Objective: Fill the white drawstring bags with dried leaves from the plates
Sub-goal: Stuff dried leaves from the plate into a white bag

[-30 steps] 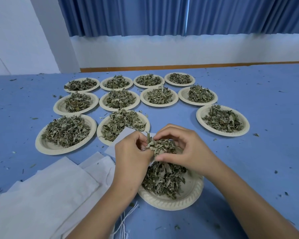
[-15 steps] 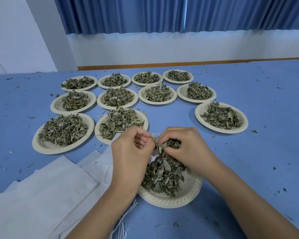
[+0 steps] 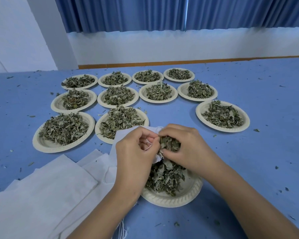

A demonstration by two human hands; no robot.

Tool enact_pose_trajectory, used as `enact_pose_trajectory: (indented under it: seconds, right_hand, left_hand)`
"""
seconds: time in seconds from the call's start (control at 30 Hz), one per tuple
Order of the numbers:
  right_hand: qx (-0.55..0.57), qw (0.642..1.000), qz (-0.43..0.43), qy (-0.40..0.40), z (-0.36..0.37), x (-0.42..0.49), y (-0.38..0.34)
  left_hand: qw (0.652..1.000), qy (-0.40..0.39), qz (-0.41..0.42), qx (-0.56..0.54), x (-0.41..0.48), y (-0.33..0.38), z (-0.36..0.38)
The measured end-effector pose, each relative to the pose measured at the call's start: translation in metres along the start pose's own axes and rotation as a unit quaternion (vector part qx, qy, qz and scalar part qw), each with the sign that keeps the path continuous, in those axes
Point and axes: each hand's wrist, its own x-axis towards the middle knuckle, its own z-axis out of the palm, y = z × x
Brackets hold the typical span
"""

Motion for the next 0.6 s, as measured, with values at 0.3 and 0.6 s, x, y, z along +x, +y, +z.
enact_pose_trajectory:
  seconds: [0.3,0.6]
  right_hand:
    - [0.154,0.986,0.049,0.032,-0.008,-0.002,-0.008]
    - [0.022,0.996,-0.014,0.088,0.003,-0.002,-0.004]
  left_hand:
    - [0.999,0.026,-0.011,-0.015,0.003,-0.001,-0.004]
    - [0.999,0.023,0.005,-0.048,0.002,0.0,-0.002]
